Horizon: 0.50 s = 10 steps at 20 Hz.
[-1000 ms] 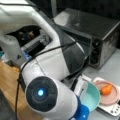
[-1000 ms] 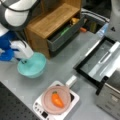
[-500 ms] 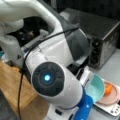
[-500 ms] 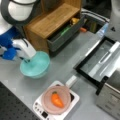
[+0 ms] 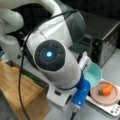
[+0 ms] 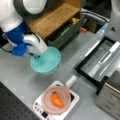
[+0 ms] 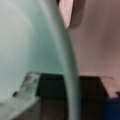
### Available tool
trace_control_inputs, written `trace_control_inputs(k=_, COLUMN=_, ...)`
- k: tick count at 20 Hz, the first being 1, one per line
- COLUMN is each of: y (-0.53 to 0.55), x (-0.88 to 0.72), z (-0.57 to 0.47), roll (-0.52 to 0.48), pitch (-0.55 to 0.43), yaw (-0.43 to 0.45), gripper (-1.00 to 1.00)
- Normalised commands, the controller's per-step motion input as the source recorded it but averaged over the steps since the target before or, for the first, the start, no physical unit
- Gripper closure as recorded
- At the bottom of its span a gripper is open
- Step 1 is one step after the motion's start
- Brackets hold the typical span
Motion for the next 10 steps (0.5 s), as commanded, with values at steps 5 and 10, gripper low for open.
trace_control_inputs(k=5, y=0.33, x=-0.56, z=-0.06, roll=-0.326, pitch=-0.262, yaw=-0.089, gripper=1.00)
trace_control_inputs(k=10, y=0.33, x=-0.58, z=-0.07, roll=-0.325, pitch=-0.266, yaw=-0.082, gripper=1.00)
